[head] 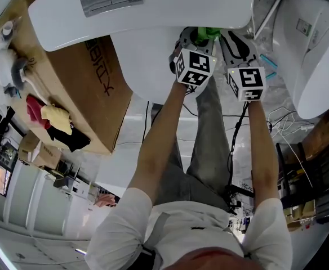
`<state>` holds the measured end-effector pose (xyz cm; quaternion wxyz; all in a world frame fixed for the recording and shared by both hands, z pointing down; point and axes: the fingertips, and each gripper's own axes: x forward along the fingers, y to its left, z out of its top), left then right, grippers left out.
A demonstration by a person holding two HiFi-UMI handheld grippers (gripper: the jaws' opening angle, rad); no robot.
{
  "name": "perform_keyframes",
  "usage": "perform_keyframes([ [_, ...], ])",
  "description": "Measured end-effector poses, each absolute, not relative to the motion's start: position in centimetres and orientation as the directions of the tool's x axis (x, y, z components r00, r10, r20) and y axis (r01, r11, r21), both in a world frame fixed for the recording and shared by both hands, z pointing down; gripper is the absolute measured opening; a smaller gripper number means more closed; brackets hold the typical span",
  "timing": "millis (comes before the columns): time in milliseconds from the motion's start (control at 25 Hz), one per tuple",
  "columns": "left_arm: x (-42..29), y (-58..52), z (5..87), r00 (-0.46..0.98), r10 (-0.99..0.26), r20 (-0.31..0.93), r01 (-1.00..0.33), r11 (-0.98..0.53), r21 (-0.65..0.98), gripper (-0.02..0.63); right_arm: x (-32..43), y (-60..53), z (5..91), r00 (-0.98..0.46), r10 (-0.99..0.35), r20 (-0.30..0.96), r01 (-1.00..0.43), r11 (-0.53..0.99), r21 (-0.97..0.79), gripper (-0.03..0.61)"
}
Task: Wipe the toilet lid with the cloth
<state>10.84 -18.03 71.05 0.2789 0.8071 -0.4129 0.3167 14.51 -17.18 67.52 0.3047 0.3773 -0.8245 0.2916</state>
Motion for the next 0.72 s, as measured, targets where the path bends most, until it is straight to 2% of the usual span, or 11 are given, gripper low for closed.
perform_keyframes([
  [720,1.9,-16.0,71.0,0.426,-0.520,0.740,-0.881,-0.426,0.207,0.091,9.1,-15.5,67.2,-0.532,-0.417,0.737,-0.777,0.587,-0.228,0.115],
])
